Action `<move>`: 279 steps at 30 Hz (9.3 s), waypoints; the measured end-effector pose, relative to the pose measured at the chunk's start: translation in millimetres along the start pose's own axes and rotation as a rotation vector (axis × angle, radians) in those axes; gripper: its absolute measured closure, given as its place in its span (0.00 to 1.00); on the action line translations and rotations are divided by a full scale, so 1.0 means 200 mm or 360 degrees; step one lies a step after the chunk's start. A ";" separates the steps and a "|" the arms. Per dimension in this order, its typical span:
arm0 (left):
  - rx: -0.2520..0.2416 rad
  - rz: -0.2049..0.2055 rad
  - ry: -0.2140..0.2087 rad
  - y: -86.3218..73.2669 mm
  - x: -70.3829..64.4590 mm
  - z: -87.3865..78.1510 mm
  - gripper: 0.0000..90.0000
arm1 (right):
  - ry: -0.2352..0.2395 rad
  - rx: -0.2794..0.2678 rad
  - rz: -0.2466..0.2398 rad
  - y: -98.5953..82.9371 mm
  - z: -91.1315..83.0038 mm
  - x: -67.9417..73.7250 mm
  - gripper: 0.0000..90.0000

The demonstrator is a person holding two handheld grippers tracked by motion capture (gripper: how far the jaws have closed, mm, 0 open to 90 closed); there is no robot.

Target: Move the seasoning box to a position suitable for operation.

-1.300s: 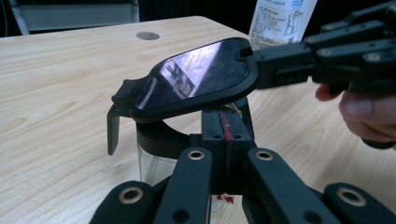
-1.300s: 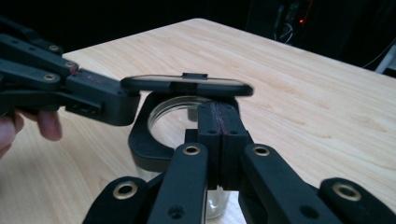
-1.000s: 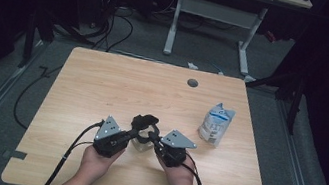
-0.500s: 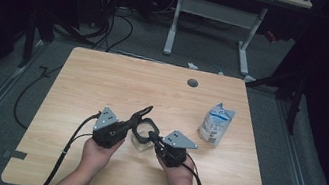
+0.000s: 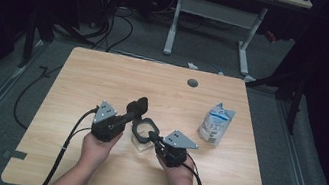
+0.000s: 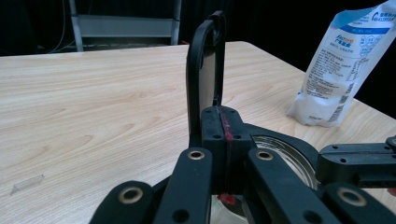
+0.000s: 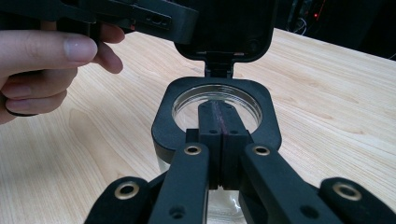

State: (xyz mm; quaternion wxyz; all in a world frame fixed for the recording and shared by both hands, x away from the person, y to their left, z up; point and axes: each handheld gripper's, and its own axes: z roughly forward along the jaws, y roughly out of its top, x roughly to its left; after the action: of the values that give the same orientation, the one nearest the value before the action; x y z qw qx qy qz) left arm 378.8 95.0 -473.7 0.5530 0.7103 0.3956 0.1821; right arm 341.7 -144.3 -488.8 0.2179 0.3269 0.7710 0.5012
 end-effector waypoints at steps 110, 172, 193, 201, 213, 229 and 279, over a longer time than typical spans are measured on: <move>0.0259 0.0036 0.0137 -0.34 0.40 -0.40 0.44 | -0.0577 0.0242 0.0355 -0.35 -0.41 -0.57 0.71; 0.0246 0.0088 0.0072 -0.35 0.36 -0.40 0.44 | -0.0691 0.0074 0.0322 -0.14 -0.41 -0.57 0.96; 0.0338 0.0217 -0.0076 -0.36 0.30 -0.34 0.43 | -0.0672 0.0156 0.0317 -0.09 -0.42 -0.55 0.98; 0.0300 0.0202 -0.0065 -0.36 0.29 -0.36 0.40 | -0.0639 0.0210 0.0311 -0.06 -0.42 -0.56 0.98; 0.0221 0.0234 -0.0085 -0.36 0.27 -0.37 0.41 | -0.0475 0.0374 0.0291 0.04 -0.47 -0.58 0.99; 0.0168 0.0250 -0.0072 -0.36 0.27 -0.39 0.42 | -0.0327 0.0608 0.0224 0.14 -0.52 -0.52 0.99; 0.0163 0.0292 -0.0086 -0.37 0.24 -0.39 0.42 | -0.0154 0.1253 0.0097 0.31 -0.49 -0.44 1.00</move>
State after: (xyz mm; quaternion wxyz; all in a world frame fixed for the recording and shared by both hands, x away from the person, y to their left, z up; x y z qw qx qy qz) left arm 328.6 187.5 -526.2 0.5075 0.7755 0.3227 0.1922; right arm 355.4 -250.8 -391.6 0.0971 0.4313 0.8830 0.1574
